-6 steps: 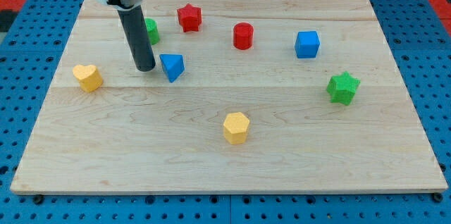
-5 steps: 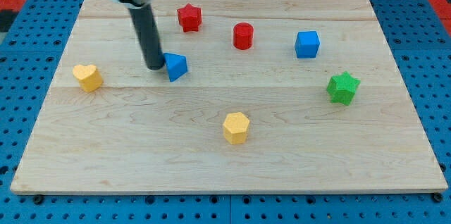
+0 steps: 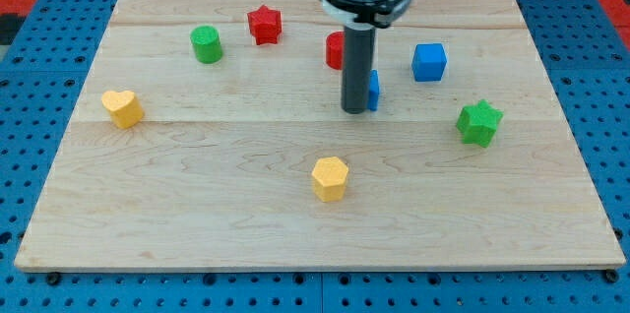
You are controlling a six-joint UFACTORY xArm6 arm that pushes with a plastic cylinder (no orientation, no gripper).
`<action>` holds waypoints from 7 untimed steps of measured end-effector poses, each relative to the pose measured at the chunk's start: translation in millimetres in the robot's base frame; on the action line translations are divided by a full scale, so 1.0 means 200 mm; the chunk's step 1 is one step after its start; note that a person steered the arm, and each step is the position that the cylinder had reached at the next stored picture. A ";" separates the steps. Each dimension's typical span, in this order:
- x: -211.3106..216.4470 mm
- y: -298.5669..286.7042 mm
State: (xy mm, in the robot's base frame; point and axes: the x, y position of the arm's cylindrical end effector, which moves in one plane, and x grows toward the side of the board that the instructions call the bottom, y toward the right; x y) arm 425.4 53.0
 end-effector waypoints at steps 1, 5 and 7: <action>-0.03 0.01; -0.14 0.03; -0.21 0.06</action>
State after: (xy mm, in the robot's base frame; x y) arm 383.3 65.9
